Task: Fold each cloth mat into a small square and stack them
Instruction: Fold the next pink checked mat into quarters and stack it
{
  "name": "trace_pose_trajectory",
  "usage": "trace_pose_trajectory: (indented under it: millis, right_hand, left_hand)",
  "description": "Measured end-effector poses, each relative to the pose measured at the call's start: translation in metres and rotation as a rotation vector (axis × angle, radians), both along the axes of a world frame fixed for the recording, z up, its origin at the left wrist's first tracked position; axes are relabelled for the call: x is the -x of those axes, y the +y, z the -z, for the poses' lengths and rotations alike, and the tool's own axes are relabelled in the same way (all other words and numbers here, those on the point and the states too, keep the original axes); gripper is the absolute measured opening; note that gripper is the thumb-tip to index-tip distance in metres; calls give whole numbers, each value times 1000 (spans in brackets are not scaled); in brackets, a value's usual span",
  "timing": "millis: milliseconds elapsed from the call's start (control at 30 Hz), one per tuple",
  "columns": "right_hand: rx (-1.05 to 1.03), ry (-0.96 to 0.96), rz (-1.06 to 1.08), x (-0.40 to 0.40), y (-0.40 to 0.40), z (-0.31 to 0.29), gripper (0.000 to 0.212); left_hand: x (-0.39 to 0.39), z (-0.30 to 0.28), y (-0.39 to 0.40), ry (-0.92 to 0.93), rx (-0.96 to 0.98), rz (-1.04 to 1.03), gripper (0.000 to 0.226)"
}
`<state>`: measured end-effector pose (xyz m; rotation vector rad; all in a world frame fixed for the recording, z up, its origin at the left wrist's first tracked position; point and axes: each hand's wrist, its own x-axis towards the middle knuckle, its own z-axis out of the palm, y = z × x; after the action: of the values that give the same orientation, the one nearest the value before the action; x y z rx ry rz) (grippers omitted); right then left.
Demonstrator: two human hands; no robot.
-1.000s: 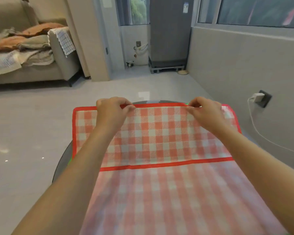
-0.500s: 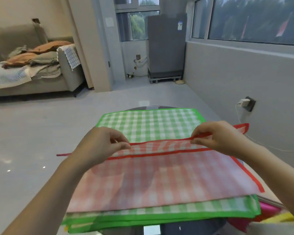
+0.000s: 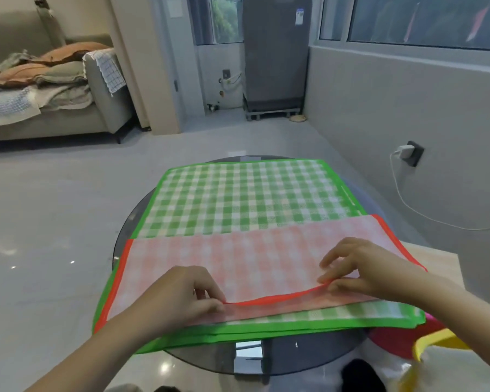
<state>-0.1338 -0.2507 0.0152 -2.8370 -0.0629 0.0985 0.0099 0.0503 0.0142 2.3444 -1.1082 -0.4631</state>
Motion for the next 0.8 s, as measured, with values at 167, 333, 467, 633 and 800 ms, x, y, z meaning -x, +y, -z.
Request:
trace_pose_trajectory:
  millis: [167,333,467,633,800]
  right_hand:
    - [26,71,-4,4,1,5,24]
    - [54,90,-6,5,3,2,33]
    - [54,59,5,1,9,2,32]
    - [8,-66,38,-23,24,6,32]
    - [37,-129,18,-57,39,17,44]
  left_hand:
    - [2,8,0,50,-10,52,7]
    - [-1,9,-1,21,-68,94,16]
    - [-1,5,-8,31,-80,75,18]
    - [-16,11,-36,-213,57,-6,23]
    - [-31,30,-74,-329,-83,-13,48]
